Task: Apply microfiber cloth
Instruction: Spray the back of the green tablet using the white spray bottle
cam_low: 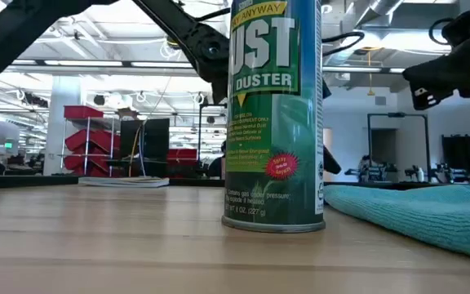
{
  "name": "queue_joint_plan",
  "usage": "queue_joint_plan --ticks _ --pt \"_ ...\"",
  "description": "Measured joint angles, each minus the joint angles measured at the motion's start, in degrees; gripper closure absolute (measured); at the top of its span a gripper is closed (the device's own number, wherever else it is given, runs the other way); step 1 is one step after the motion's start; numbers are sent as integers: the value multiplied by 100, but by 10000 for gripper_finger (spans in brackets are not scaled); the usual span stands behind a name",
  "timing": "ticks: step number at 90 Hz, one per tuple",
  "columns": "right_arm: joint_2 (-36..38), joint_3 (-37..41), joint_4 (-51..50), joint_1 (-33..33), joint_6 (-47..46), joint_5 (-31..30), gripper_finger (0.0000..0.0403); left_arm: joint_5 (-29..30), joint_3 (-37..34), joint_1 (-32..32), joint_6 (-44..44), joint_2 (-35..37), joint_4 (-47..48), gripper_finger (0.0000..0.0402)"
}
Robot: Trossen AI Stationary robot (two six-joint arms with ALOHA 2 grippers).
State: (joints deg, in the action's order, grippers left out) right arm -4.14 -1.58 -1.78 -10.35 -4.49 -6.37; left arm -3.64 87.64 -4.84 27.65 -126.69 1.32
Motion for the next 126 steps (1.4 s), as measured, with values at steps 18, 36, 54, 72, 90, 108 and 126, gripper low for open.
queue_joint_plan --ticks 18,36,54,72,90,108,126 --pt "1 0 0 0 -2 0 403 54 -2 0 -40 0 271 402" --pt "2 0 1 0 -3 2 403 159 -4 0 -137 4 577 402" --pt "2 2 -2 0 -4 2 403 258 -148 2 -259 26 706 402" --pt "2 2 -2 0 -7 4 403 283 -360 39 -442 57 708 402" --pt "2 2 -7 0 -20 7 403 421 -428 84 -497 49 870 401" --pt "2 4 -9 -1 -17 9 403 466 -431 92 -517 38 922 402" --pt "2 4 -13 -4 -15 33 403 464 -439 92 -599 33 1104 402"
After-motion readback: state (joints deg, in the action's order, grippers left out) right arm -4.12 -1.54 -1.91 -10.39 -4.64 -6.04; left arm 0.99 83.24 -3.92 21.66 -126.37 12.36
